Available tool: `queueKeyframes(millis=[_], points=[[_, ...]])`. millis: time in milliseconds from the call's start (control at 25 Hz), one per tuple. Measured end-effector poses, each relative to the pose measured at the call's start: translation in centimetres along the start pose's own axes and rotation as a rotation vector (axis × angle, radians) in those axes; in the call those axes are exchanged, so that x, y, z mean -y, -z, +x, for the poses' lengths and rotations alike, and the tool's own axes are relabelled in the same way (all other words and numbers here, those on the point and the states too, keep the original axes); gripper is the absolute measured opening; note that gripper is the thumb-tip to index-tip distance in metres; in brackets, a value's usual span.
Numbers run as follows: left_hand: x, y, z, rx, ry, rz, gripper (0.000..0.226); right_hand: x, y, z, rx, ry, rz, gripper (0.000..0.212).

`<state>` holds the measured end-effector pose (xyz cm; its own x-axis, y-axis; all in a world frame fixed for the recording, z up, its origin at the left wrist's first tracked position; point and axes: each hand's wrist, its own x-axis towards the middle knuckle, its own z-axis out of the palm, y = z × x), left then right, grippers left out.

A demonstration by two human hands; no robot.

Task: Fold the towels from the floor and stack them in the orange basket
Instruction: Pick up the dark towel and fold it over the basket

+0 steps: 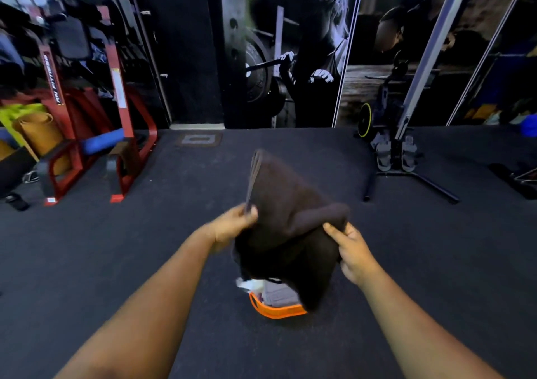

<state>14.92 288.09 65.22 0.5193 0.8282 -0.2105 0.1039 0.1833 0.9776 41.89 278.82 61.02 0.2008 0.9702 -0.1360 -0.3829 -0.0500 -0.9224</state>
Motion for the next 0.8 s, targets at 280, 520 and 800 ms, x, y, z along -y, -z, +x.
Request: queueKeyframes(millis=[280, 520, 800], points=[[3.0, -2.1, 0.4, -0.225, 0.040, -0.343, 0.026, 2.5, 2.1, -0.5, 0.108, -0.249, -0.079, 0.027], [5.2, -1.5, 1.2, -0.523, 0.195, 0.064, 0.047, -0.1, 3.7, 0.5, -0.042, -0.112, -0.419, 0.041], [3.1, -1.5, 2.8, -0.336, 0.054, 0.277, 0.098, 0.4, 6.9, 1.9, -0.136, -0.019, -0.462, 0.055]])
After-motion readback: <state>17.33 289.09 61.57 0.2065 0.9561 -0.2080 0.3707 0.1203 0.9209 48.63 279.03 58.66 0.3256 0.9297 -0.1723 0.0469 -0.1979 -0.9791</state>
